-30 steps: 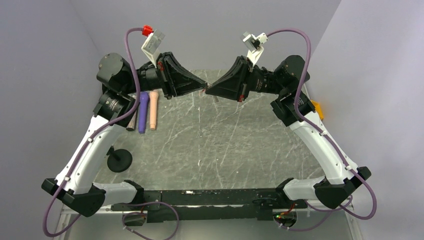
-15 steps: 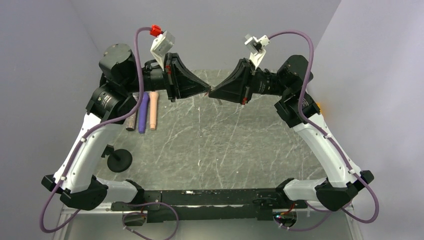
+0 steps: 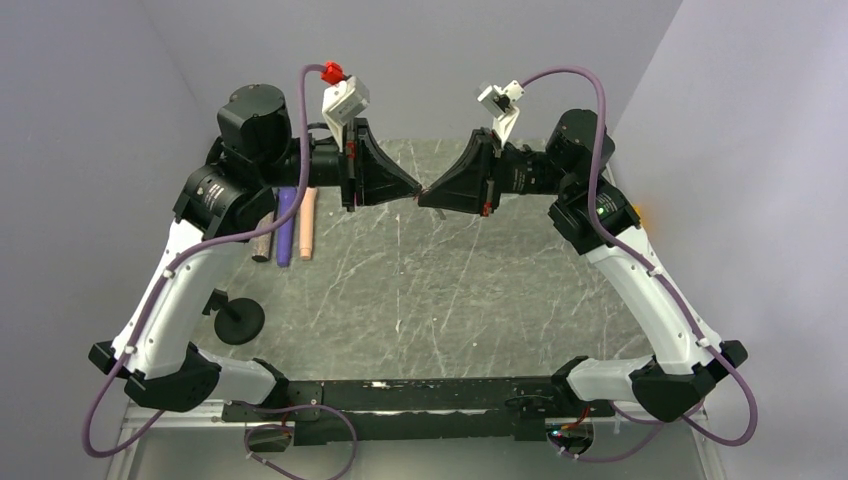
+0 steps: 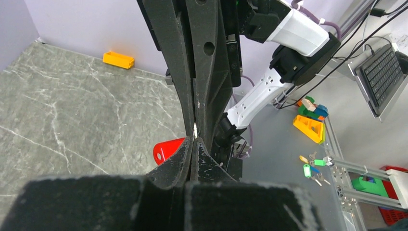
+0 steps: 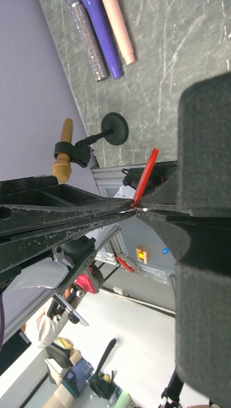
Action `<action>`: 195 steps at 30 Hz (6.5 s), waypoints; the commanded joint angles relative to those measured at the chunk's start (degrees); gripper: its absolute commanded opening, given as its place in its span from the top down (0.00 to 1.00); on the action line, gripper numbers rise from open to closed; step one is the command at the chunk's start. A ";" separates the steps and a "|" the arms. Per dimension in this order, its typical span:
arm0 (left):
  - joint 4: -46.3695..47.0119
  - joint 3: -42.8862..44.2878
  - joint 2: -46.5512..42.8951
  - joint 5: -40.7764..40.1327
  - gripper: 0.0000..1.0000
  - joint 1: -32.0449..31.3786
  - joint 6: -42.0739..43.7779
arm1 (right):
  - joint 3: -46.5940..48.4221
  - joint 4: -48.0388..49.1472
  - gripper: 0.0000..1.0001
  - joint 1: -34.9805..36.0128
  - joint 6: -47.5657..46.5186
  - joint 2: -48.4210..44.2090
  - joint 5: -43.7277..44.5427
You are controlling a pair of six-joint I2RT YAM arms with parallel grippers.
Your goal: Remove the keys from the keyring
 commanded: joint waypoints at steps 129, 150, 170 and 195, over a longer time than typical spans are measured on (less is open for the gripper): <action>34.24 -17.49 -5.99 7.42 1.00 5.31 -23.18 | -0.10 13.03 1.00 0.89 3.61 -0.33 4.00; -4.29 0.96 0.84 -2.34 1.00 -2.95 7.19 | -1.00 -4.05 1.00 0.96 -6.03 -2.35 3.73; -15.67 3.09 2.51 -10.21 1.00 -10.59 17.79 | 0.58 -10.89 1.00 0.95 -9.74 0.11 0.83; -22.39 2.53 0.75 -16.61 1.00 -16.49 20.40 | 2.76 -18.55 1.00 2.43 -13.42 2.33 -1.21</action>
